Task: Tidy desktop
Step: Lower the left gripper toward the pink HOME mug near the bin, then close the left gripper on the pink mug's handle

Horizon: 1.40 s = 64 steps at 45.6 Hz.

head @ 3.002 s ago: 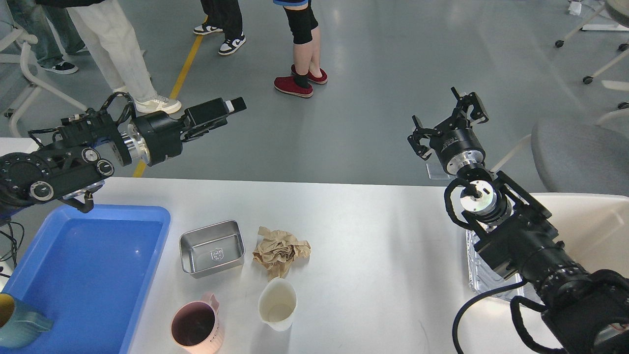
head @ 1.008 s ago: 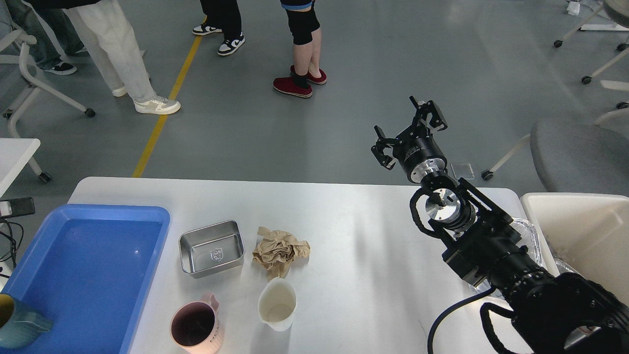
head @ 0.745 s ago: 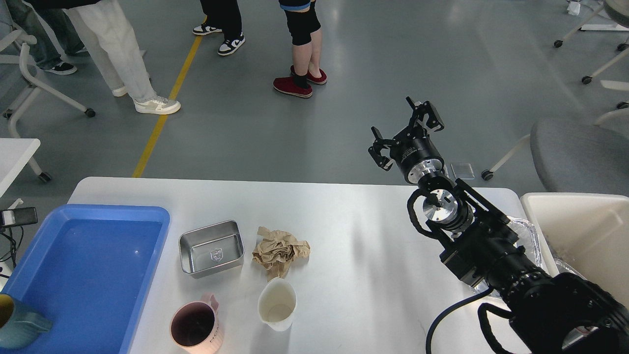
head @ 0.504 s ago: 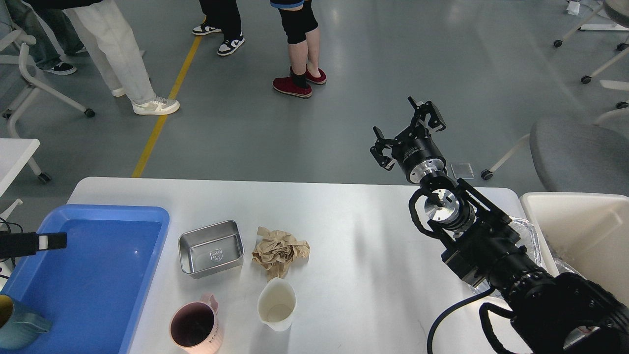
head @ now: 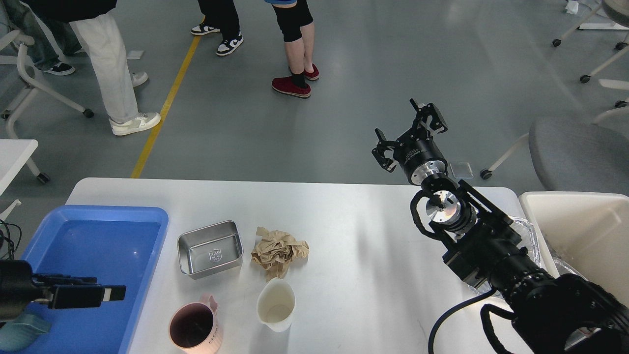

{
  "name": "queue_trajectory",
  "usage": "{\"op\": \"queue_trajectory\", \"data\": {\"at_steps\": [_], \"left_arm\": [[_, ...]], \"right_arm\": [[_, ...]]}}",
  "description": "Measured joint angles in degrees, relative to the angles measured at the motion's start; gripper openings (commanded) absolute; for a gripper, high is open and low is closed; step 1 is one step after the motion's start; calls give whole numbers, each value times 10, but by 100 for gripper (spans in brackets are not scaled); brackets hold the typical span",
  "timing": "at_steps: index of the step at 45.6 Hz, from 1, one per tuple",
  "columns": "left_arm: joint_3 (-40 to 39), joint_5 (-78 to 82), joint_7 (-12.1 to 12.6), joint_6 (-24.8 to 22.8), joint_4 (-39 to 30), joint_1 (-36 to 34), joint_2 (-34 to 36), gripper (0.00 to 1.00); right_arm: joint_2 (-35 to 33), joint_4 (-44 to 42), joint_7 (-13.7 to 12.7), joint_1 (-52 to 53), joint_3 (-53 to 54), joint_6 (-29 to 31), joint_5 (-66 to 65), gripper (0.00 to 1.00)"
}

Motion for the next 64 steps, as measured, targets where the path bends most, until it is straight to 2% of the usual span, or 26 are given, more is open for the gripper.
{"op": "queue_trajectory", "data": {"at_steps": [4,10,26,52,64], "left_arm": [[-2,0,19,8,17,19,-30,97],[-3,0,28,25,31,35,-52,97],[-4,-5,26,72,37,63,-98,97],[-26,-9,27,141,133,156,-231,96],[-43,-10,25,161,153,180,-264,86]], "right_arm": [[0,0,0,-1,0,0,0,100],[0,1,0,-3,0,0,0,100],[1,3,0,-5,0,0,0,100],[-3,7,0,-9,0,0,0,100],[-7,7,0,-7,0,1,0,100]]}}
